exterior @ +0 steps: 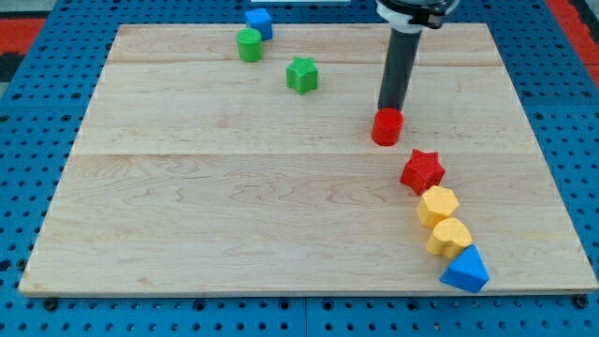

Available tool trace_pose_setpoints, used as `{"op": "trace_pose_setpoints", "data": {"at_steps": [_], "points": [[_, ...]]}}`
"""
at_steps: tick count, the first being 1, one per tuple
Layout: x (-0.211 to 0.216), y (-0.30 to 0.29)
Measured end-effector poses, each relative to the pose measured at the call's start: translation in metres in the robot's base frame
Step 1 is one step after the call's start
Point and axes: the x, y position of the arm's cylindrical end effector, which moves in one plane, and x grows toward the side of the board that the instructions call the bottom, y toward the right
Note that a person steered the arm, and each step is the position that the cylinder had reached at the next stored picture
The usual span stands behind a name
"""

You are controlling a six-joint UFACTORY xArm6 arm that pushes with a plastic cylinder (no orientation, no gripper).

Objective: Move the red circle above the red star

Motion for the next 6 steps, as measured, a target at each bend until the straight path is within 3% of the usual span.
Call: {"op": "trace_pose_setpoints", "data": {"at_steps": [1,3,6], "points": [[-0.033,-0.029],[0.049,-0.054],[0.007,-0.037]]}}
